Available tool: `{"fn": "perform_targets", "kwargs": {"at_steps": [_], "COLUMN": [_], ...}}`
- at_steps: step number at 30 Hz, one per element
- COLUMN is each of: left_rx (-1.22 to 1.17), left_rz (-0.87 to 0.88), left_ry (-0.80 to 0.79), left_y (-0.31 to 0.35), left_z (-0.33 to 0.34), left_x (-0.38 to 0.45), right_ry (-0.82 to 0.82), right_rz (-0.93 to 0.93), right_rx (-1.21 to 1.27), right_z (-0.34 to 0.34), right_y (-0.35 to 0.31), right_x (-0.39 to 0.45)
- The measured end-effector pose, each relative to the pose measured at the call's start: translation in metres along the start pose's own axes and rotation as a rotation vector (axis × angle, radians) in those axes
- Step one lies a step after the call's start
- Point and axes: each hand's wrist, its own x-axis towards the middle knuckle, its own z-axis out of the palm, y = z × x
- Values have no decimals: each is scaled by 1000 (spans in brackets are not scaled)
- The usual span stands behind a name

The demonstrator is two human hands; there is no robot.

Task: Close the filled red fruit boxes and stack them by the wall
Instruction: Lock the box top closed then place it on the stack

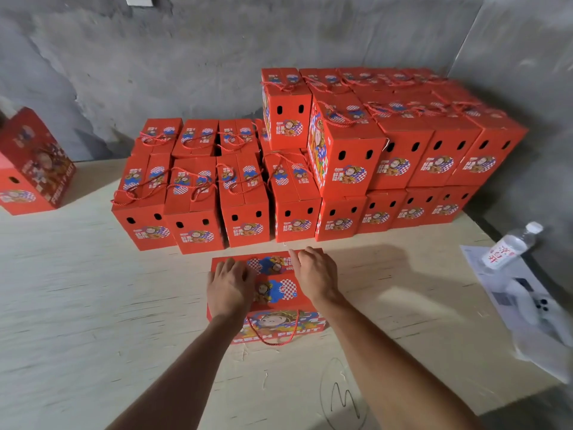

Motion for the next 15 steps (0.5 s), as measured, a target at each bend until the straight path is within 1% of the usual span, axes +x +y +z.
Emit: {"fn": "perform_targets", "kwargs": {"at_steps": [4, 8, 9, 12, 15], "left_rx": [145, 261, 287, 336, 335], "left_rz": [15, 83, 81, 48, 98], "left_ry": [-111, -104, -133, -315, -420], "left_y": [0, 1, 1, 1, -2], "left_z": [1, 0, 0, 1, 0], "left_x": [8, 11, 12, 17, 28], "right_ry": [-94, -141, -158, -301, -378], "right_rz": [-21, -96, -105, -54, -52], "right_rx": [-75, -180, -186, -111, -59], "right_z": [5, 8, 8, 10, 10], "right_y": [2, 0, 1, 3, 6], "right_x": [5, 8, 10, 12, 15]}}
